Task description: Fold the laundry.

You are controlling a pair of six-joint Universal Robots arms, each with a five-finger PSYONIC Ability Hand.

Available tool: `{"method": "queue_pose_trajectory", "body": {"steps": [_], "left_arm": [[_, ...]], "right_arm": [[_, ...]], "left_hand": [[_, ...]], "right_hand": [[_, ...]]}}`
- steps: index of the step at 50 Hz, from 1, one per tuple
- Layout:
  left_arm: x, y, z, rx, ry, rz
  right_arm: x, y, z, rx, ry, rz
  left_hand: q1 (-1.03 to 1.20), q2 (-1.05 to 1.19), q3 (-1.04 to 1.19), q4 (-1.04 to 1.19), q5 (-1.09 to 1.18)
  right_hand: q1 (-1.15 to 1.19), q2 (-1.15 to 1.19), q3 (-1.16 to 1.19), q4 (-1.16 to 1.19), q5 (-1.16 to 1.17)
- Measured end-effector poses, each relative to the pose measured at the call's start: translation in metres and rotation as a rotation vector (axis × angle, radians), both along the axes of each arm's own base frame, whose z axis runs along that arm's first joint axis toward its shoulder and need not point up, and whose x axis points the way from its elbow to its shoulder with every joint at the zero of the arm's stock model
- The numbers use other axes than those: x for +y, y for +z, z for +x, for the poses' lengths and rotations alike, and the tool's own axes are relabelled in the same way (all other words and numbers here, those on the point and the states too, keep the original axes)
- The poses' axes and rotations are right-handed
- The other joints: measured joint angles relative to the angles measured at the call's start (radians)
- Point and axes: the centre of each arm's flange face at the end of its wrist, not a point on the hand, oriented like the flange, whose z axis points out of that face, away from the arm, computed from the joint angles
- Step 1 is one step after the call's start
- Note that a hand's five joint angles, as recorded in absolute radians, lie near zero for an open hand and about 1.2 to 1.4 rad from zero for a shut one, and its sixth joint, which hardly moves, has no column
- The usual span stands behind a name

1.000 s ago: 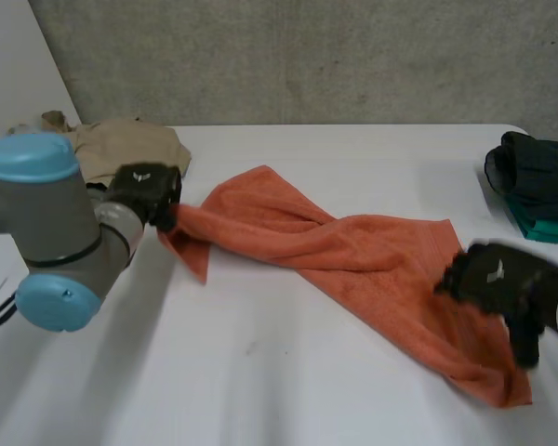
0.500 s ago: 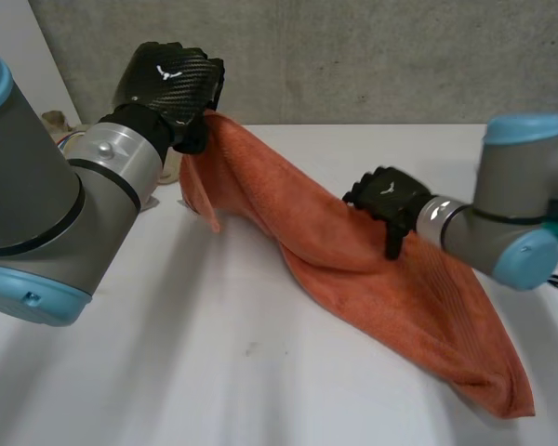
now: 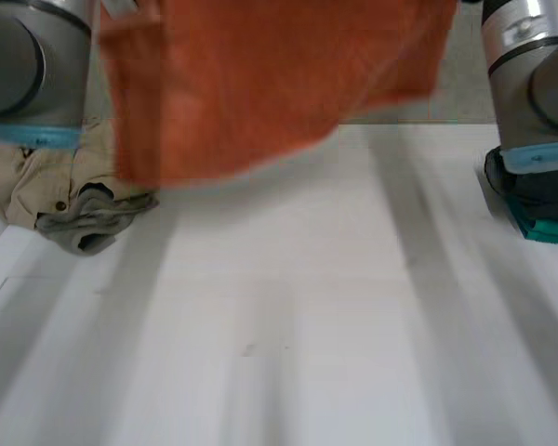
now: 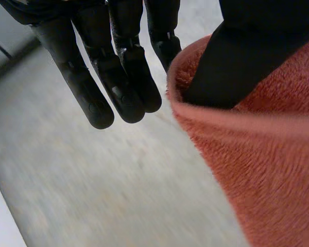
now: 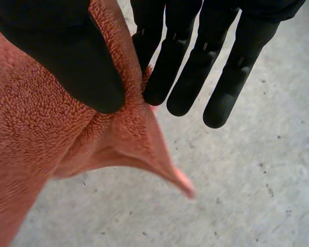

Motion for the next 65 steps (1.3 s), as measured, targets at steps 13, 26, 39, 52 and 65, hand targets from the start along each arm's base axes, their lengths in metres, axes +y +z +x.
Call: {"method": "queue_pose_trajectory", "body": {"steps": [13,26,39,52,65], "left_arm": [[0.018,-0.122,-0.001,-0.13,-0.082,0.394],[0.092,-0.255,0.029,-0.352,-0.056,0.808],[0.095,-0.244,0.034,-0.339,-0.045,0.786],[0.084,-0.229,0.031,-0.315,-0.041,0.736],[0.073,-0.209,0.027,-0.288,-0.039,0.676]], "right_arm": [[0.045,-0.117,-0.017,0.183,0.014,0.446],[0.099,-0.208,-0.039,0.342,0.021,0.859],[0.071,-0.193,-0.077,0.206,0.008,1.014],[0.065,-0.209,-0.087,0.135,0.131,1.242],[0.047,-0.251,-0.077,0.126,0.149,1.246]], "left_hand": [[0.0,0.0,0.0,0.0,0.01],[0.0,0.0,0.0,0.0,0.01],[0.0,0.0,0.0,0.0,0.01],[0.0,0.0,0.0,0.0,0.01],[0.0,0.0,0.0,0.0,0.01]], "right_hand": [[0.0,0.0,0.004,0.0,0.015],[-0.261,-0.306,-0.305,-0.314,-0.265],[-0.705,-0.755,-0.761,-0.789,-0.758],[-0.686,-0.752,-0.744,-0.742,-0.682],[-0.623,-0.667,-0.672,-0.679,-0.62]]}}
